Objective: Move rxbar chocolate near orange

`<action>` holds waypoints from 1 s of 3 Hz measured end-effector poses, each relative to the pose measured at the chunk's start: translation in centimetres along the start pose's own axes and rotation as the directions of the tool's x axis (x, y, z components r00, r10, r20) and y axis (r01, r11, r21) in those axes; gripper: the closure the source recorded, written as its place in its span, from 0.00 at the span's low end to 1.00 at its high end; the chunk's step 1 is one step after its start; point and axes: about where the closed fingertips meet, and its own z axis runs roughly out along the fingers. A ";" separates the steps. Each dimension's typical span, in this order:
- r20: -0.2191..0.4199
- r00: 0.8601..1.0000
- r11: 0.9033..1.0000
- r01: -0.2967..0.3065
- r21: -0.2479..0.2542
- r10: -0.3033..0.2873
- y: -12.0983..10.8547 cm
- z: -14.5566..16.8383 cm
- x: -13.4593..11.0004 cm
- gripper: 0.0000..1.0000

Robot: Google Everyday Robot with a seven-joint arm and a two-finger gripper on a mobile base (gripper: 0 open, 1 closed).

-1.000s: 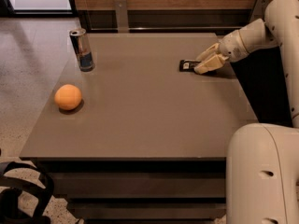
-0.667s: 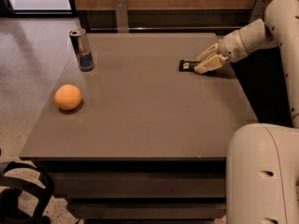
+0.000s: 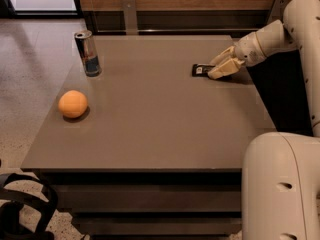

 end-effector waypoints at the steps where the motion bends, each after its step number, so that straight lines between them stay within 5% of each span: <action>1: -0.004 1.000 1.000 0.003 0.002 -0.003 0.0 -0.1 -0.2 1.00; 2: -0.004 1.000 1.000 0.003 0.002 -0.003 0.0 -0.1 -0.2 1.00; 3: -0.048 0.998 0.999 0.039 0.035 -0.038 0.5 -1.5 -3.5 1.00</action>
Offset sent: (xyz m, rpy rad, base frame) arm -0.0862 0.0998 0.1575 -0.3158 -0.1700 0.0071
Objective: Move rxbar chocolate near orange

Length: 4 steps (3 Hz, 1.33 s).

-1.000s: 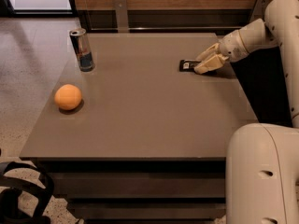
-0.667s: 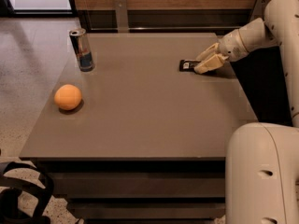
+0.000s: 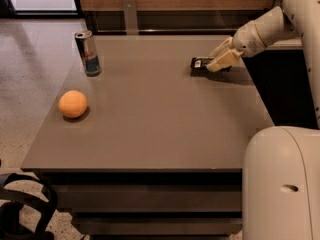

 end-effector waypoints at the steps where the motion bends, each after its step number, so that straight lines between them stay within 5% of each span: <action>1: -0.075 0.995 0.997 0.071 0.043 -0.067 1.9 -2.2 -5.9 1.00; 2: -0.112 0.986 0.989 0.134 0.064 -0.126 5.2 -3.8 -10.5 1.00; 4: -0.099 0.982 0.987 0.162 0.020 -0.159 12.5 -1.5 -12.1 1.00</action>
Offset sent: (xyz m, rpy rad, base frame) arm -0.1141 0.1085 0.1392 -0.2156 -0.1714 0.0543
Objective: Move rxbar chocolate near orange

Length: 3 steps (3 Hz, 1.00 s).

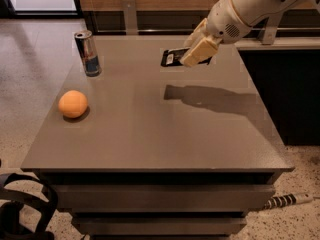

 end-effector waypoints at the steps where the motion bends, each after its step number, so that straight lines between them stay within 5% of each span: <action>1: 0.013 1.000 0.999 0.008 -0.050 -0.008 3.3 2.8 -0.6 1.00; 3: 0.061 0.998 0.978 0.042 -0.205 -0.030 7.6 11.5 -2.7 1.00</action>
Offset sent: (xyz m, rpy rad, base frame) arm -0.0517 0.1164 -0.1038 0.0644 0.1623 0.2009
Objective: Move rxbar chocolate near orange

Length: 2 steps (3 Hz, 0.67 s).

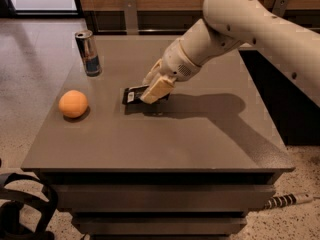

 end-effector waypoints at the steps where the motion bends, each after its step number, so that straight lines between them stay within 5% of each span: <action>1: 0.013 1.000 0.999 0.022 -0.035 -0.022 0.2 3.1 -1.2 1.00; 2: 0.014 0.999 0.997 0.050 -0.055 -0.049 0.6 5.0 -2.6 1.00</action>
Offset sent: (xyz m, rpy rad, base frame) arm -0.0075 0.0807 -0.0225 0.0014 -0.0049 0.1143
